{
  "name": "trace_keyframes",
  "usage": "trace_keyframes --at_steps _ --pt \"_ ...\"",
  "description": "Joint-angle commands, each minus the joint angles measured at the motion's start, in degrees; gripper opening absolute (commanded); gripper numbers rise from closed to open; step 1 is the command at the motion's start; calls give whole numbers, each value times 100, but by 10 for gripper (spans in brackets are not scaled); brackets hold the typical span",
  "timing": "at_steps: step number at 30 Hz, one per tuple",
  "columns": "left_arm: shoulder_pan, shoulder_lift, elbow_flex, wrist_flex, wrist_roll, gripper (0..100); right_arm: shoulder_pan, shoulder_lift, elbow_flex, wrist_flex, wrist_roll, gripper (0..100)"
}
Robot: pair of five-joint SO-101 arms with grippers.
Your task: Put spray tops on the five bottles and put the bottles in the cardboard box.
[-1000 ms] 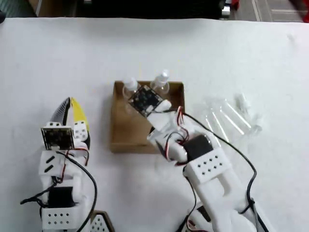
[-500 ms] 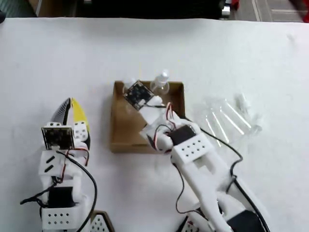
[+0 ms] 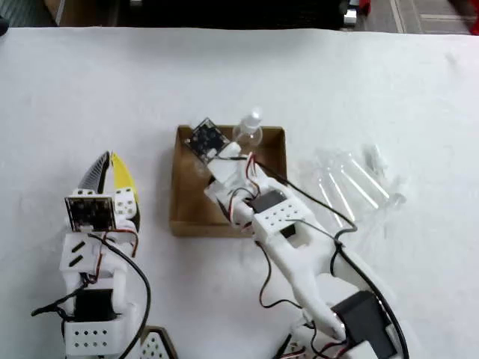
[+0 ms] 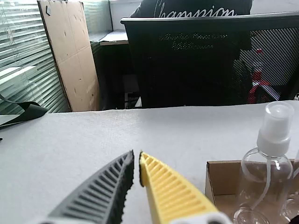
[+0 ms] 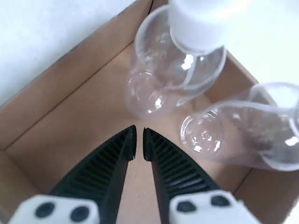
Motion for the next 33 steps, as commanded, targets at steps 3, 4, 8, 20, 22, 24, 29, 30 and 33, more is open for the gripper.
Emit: trace_keyframes --at_steps 3,4,8,20,22,24,29,30,33 --pt "92 -13 0 0 -53 24 4 163 -255 -391 -44 17" --pt "92 -13 0 0 -53 24 4 189 -264 -426 -44 17" --pt "92 -22 0 0 -44 24 -40 295 -273 -602 -35 17" --pt "101 -22 0 0 -35 24 -40 488 -290 -980 -35 17" --pt "101 -22 0 0 -35 24 -40 488 -281 -1051 -35 17" --pt "101 -22 0 9 -35 24 -31 488 -290 -1051 -35 17" --pt "101 -22 0 9 -35 24 -40 488 -299 -1059 -35 17" --pt "101 -22 0 18 -35 24 -40 488 -299 -1121 -35 17" --pt "101 -22 0 18 -35 24 -40 497 -290 -1297 -35 17"
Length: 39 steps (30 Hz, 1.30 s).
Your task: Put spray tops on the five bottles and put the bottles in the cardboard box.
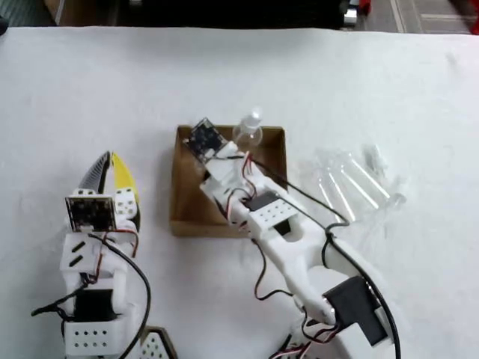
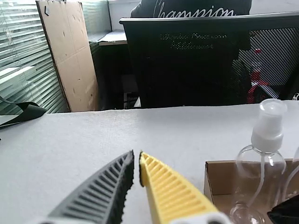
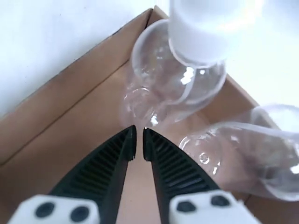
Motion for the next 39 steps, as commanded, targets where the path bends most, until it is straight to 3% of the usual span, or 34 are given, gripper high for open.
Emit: trace_keyframes --at_steps 1,39 --pt "66 -22 0 18 -35 24 -40 -40 -299 -198 -35 17" --pt "207 -22 0 26 -62 24 -277 760 -826 -189 -35 17"
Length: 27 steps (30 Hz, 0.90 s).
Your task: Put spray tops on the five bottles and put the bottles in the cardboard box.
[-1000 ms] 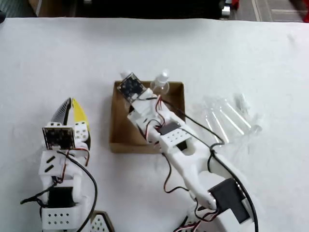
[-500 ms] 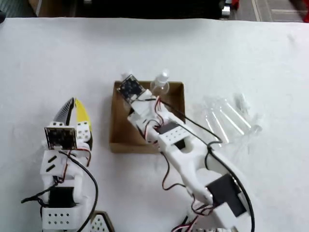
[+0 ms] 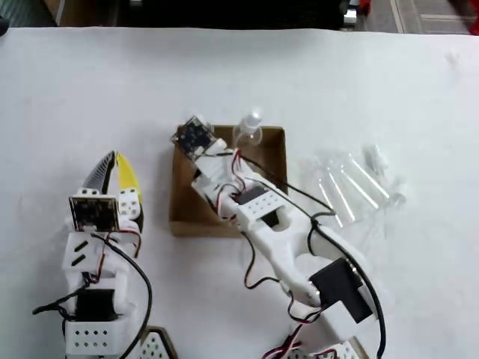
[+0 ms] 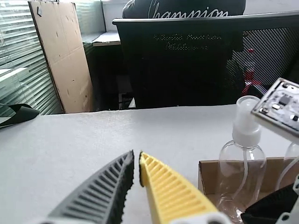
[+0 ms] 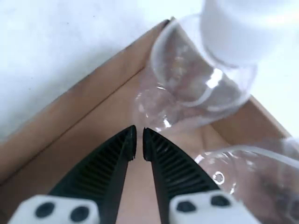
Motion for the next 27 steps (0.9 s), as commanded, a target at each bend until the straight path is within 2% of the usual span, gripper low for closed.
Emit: trace_keyframes --at_steps 1,6,12,17,25,27 --pt "75 -22 0 26 -62 24 -48 -40 -273 -119 -35 17" --pt "75 -22 0 26 -62 24 -31 -57 -308 -57 -35 17" --pt "75 -22 0 26 -70 24 -66 -268 -316 734 -9 17" --pt "75 -22 0 26 -70 24 233 -848 -299 1657 536 17" --pt "48 -22 0 26 -70 24 1068 -1692 -149 2457 695 17" --pt "48 -22 0 26 -70 24 1095 -1938 141 2448 1222 17"
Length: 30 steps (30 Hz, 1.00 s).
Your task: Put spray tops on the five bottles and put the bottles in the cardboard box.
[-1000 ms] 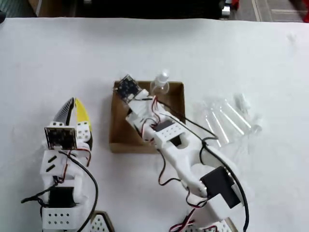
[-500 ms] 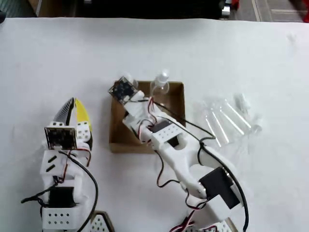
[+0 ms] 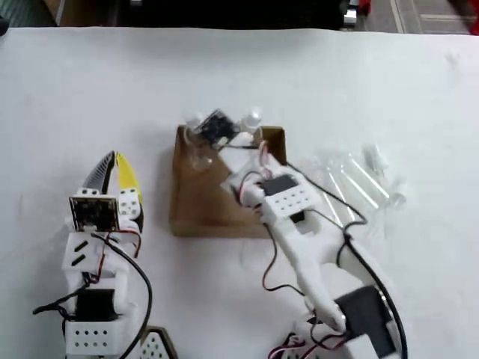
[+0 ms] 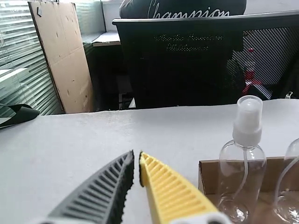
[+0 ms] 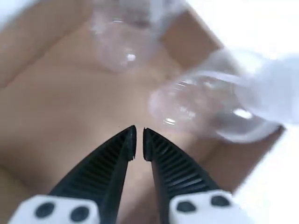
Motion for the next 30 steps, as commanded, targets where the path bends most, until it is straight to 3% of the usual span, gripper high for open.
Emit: trace_keyframes --at_steps 1,3,5,13,25,30 --pt "48 -22 0 26 -62 24 92 -637 299 40 914 17" --pt "48 -22 0 26 -62 24 22 -1042 730 40 1547 17" --pt "48 -22 0 26 -62 24 22 -1578 1073 40 1635 17" --pt "48 -22 0 26 -62 24 1262 -3345 1486 -13 123 17" --pt "40 -22 0 35 -62 24 1455 -1051 1336 -2448 -976 17" --pt "40 -22 0 35 -62 24 1393 -136 659 -2492 -1029 17"
